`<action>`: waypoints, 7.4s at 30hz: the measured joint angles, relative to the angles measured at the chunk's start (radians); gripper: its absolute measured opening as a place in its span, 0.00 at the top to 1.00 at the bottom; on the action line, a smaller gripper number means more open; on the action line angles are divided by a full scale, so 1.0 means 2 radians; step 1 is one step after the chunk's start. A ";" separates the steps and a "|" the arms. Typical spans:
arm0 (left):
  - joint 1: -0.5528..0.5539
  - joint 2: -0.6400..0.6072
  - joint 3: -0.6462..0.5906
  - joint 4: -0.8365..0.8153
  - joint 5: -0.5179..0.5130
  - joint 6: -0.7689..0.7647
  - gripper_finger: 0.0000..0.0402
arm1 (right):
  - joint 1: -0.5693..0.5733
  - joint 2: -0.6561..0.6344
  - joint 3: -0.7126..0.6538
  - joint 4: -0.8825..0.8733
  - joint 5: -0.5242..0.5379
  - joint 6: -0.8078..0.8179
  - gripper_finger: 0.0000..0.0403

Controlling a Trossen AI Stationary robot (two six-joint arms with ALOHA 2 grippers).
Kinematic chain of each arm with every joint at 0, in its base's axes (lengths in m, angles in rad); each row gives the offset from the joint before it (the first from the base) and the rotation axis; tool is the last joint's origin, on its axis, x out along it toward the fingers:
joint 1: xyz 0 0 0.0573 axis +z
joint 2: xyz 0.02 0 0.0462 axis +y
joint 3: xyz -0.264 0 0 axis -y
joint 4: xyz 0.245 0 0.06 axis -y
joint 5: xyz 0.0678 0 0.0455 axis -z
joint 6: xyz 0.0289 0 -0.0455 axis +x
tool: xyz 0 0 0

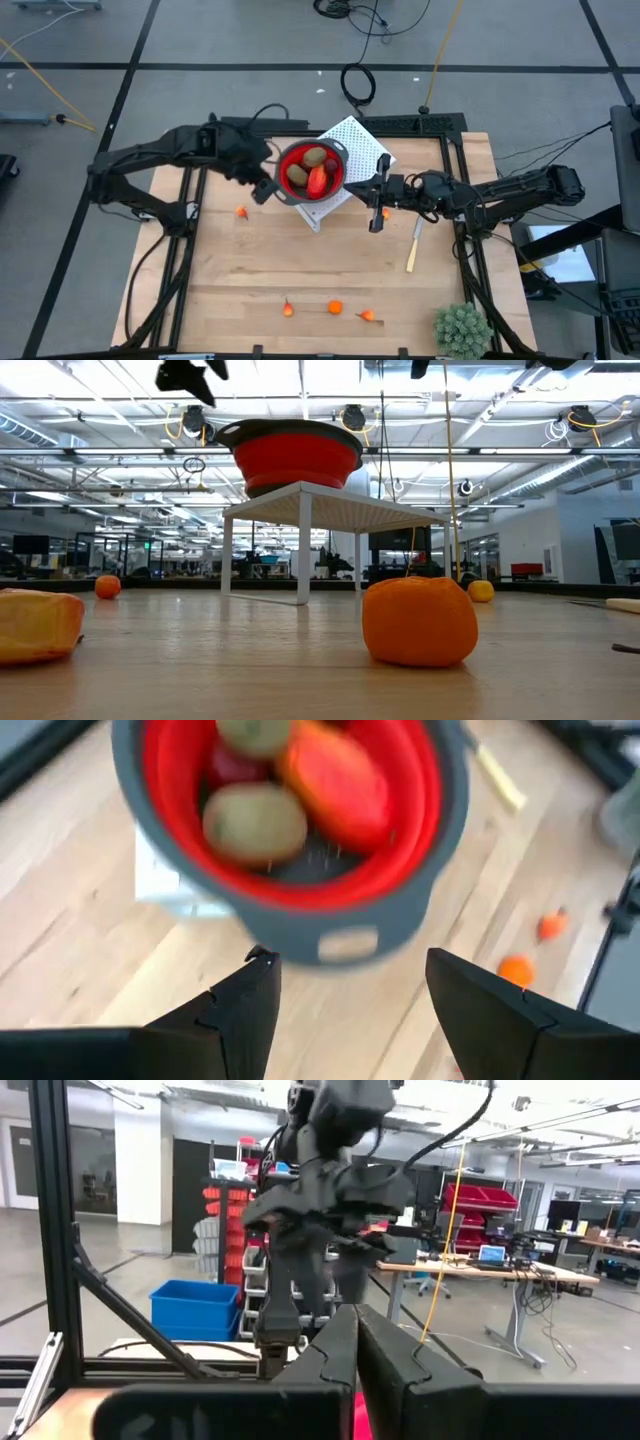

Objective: Pick & Place Fruit
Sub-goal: Put the top left peach into the red strainer bowl on the shelf

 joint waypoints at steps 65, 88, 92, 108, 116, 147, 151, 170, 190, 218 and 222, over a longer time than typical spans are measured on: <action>-0.102 -0.156 -0.377 0.111 -0.130 -0.048 0.39 | 0.000 0.000 -0.001 -0.002 0.002 0.000 1.00; -0.102 -0.155 -0.397 0.065 -0.178 -0.477 0.39 | 0.000 0.000 0.000 -0.001 0.002 0.000 1.00; -0.102 -0.155 -0.422 0.065 -0.178 -0.546 0.39 | 0.000 0.000 0.000 -0.001 0.002 0.001 1.00; -0.102 -0.155 -0.498 0.156 -0.203 -0.712 0.39 | 0.000 0.000 0.000 -0.001 0.001 0.000 1.00; -0.102 -0.155 -0.511 0.158 -0.195 -0.746 0.39 | 0.000 0.000 0.000 -0.001 0.001 0.000 1.00; -0.045 -0.057 -0.521 0.223 -0.141 -0.750 0.39 | 0.000 0.000 0.000 -0.001 0.001 0.000 1.00; -0.035 -0.049 -0.521 0.223 -0.140 -0.740 0.39 | 0.000 0.000 0.000 -0.001 0.001 0.000 1.00; -0.011 -0.049 -0.521 0.226 -0.122 -0.692 0.39 | 0.000 0.000 0.000 -0.001 0.001 0.000 1.00; -0.002 -0.049 -0.521 0.239 -0.118 -0.661 0.61 | 0.000 0.000 0.000 -0.001 0.001 0.000 1.00; -0.003 -0.162 -0.521 0.245 -0.127 -0.653 0.67 | 0.000 0.000 0.000 0.000 0.001 0.000 1.00; -0.005 -0.204 -0.521 0.254 -0.133 -0.648 0.67 | 0.000 0.000 0.000 0.000 0.001 0.000 1.00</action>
